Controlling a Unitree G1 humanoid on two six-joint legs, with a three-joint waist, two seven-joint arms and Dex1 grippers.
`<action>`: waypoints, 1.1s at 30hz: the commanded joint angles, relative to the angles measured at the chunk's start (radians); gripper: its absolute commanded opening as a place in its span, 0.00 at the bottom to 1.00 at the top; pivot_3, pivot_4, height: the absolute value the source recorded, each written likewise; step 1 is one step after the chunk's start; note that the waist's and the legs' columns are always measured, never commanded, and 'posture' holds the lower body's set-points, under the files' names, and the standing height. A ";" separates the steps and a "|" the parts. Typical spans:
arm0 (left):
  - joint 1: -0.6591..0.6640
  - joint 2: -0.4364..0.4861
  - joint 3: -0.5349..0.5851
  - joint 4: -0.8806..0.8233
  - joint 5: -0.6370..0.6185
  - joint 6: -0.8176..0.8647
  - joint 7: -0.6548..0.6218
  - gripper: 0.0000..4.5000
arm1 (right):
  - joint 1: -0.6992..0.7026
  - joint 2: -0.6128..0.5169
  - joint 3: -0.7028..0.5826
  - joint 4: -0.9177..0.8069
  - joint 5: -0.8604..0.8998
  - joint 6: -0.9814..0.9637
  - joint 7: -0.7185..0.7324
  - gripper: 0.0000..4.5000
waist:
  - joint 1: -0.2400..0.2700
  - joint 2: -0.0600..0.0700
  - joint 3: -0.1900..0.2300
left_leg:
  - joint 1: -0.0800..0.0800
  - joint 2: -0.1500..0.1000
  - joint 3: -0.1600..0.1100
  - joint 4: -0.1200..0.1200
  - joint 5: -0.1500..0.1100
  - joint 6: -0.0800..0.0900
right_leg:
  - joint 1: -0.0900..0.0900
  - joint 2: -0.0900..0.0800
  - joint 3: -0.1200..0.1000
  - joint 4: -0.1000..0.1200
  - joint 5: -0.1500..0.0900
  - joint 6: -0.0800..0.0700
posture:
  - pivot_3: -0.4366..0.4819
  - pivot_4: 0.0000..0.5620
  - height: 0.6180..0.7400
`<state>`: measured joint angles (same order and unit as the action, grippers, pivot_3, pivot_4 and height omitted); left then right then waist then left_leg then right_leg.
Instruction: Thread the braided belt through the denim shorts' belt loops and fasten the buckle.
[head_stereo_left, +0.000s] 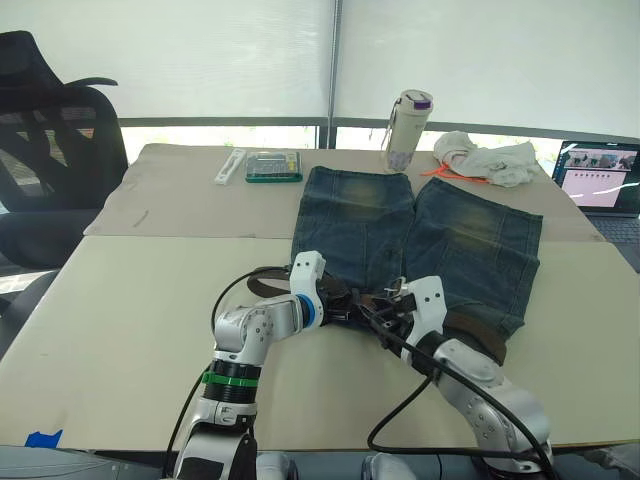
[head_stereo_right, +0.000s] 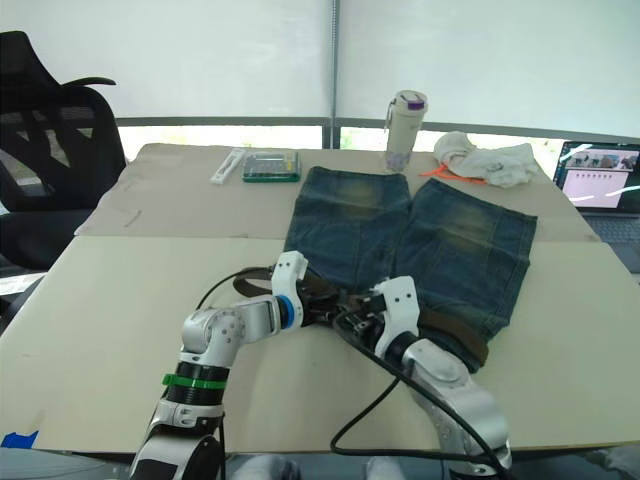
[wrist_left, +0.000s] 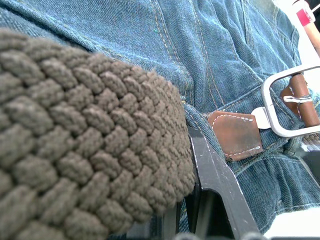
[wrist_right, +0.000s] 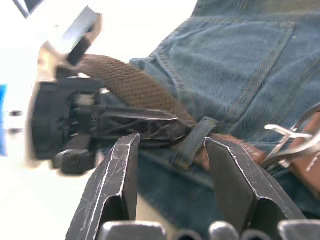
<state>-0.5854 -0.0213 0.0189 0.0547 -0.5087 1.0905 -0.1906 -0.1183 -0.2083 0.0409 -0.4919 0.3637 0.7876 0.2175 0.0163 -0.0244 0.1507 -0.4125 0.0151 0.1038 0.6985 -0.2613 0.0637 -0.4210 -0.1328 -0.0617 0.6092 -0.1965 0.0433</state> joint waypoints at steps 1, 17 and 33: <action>-0.006 -0.005 -0.010 0.011 0.012 0.005 0.000 0.00 | -0.020 0.013 -0.039 0.040 -0.039 -0.020 -0.059 0.51 | 0.000 0.000 0.000 | -0.001 0.000 0.000 0.000 0.000 0.000 | 0.000 0.000 0.000 0.000 0.000 0.000 | 0.48 0.27 0.97; 0.001 -0.014 -0.002 0.006 0.010 -0.001 0.008 0.00 | -0.055 0.078 -0.099 0.046 -0.004 0.145 -0.153 0.51 | -0.002 0.000 0.000 | -0.001 0.000 -0.001 0.000 0.000 0.000 | 0.000 0.000 0.000 0.000 0.000 0.000 | 0.48 0.27 0.97; 0.018 -0.029 0.006 0.005 0.011 -0.020 0.021 0.00 | -0.193 0.287 -0.331 0.038 0.228 0.351 -0.229 0.18 | -0.005 0.001 0.000 | -0.002 0.000 -0.003 0.000 -0.002 0.003 | -0.001 0.000 0.000 0.001 0.000 0.000 | 0.48 0.27 0.97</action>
<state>-0.5779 -0.0389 0.0294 0.0554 -0.5067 1.0715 -0.1733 -0.2975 0.0836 -0.2858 -0.4150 0.5584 1.1241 -0.0174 0.0117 -0.0236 0.1503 -0.4147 0.0150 0.1013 0.6982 -0.2621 0.0651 -0.4218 -0.1323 -0.0621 0.6104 -0.1964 0.0432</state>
